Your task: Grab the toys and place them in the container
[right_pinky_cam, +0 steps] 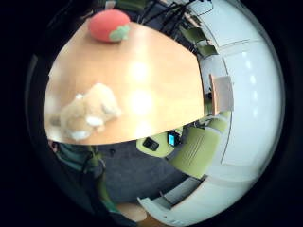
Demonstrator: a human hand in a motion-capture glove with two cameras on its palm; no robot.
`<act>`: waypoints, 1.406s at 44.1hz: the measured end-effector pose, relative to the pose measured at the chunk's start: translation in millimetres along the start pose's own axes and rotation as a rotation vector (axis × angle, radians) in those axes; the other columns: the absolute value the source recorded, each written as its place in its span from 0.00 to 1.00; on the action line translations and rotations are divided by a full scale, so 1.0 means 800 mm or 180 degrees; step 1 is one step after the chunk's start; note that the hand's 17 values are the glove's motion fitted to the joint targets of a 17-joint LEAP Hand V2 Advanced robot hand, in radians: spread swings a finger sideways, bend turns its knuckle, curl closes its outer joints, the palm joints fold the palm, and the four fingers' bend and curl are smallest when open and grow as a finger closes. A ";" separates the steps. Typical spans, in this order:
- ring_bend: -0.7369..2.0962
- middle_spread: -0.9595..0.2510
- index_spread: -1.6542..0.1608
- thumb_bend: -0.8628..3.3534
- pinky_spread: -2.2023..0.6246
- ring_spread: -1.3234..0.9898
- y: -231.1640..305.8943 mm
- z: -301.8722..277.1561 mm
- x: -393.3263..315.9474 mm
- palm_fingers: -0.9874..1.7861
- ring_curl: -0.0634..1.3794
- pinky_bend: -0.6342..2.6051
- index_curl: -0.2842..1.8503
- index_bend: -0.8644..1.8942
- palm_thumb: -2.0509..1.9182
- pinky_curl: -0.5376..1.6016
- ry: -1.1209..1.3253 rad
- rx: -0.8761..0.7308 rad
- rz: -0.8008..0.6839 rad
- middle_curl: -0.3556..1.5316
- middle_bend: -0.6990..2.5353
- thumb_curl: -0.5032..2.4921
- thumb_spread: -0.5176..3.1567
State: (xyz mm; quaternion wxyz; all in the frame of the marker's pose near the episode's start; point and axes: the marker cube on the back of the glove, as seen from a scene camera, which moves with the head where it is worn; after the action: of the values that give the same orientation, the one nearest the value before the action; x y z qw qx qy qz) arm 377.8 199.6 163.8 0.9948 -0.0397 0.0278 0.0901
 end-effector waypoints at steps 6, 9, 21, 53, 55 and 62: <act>0.43 0.71 0.77 0.18 0.74 0.44 0.006 0.047 0.003 0.39 0.23 0.37 0.37 0.40 0.49 0.40 -0.0046 -0.0143 0.0055 0.43 0.32 0.23 0.40; 0.42 0.71 0.76 0.18 0.74 0.44 0.006 0.071 0.006 0.38 0.23 0.37 0.38 0.41 0.49 0.40 -0.0066 -0.0261 0.0091 0.43 0.31 0.23 0.40; 0.31 0.70 0.72 0.18 0.78 0.46 0.014 0.116 0.027 0.36 0.18 0.35 0.41 0.53 0.49 0.40 -0.0270 -0.0584 0.0235 0.40 0.27 0.23 0.39; 0.60 0.59 0.73 0.26 0.65 0.41 0.022 0.106 0.034 0.68 0.29 0.52 0.44 0.51 0.65 0.44 0.0052 -0.0043 0.0288 0.38 0.33 0.30 0.45; 0.61 0.57 0.73 0.26 0.64 0.40 0.019 0.093 0.028 0.68 0.30 0.52 0.45 0.49 0.66 0.44 -0.0016 -0.0054 0.0254 0.39 0.34 0.31 0.44; 0.61 0.52 0.72 0.25 0.62 0.39 -0.007 0.009 0.002 0.68 0.33 0.52 0.47 0.44 0.66 0.44 -0.0203 0.0173 0.0209 0.41 0.35 0.33 0.41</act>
State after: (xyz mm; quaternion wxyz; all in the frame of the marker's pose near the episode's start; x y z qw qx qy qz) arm 380.5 194.7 171.0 0.9923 -0.0089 -0.0002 0.1232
